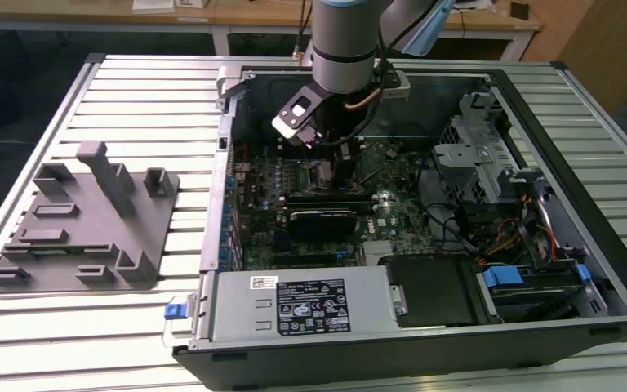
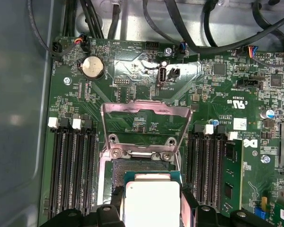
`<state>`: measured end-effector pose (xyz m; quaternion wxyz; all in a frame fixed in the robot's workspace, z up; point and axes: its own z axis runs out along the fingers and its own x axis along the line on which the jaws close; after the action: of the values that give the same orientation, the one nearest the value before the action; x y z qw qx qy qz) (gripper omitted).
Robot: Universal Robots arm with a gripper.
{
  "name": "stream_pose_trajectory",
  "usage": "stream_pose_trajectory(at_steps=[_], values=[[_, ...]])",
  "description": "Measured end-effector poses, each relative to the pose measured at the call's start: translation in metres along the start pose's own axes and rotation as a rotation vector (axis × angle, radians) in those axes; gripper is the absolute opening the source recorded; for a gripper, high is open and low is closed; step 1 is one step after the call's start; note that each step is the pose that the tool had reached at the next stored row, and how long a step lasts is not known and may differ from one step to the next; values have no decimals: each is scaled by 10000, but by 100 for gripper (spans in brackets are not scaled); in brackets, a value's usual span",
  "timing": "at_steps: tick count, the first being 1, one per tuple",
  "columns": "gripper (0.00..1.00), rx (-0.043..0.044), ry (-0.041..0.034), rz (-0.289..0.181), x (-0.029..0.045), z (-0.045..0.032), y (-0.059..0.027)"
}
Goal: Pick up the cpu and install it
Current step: 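Place the cpu into insertion slot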
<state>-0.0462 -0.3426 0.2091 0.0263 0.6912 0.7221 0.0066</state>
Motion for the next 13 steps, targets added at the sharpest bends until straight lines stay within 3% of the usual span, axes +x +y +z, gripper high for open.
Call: stream_pose_trajectory(at_steps=[13], values=[[55,-2,2,2,8,67,-4]])
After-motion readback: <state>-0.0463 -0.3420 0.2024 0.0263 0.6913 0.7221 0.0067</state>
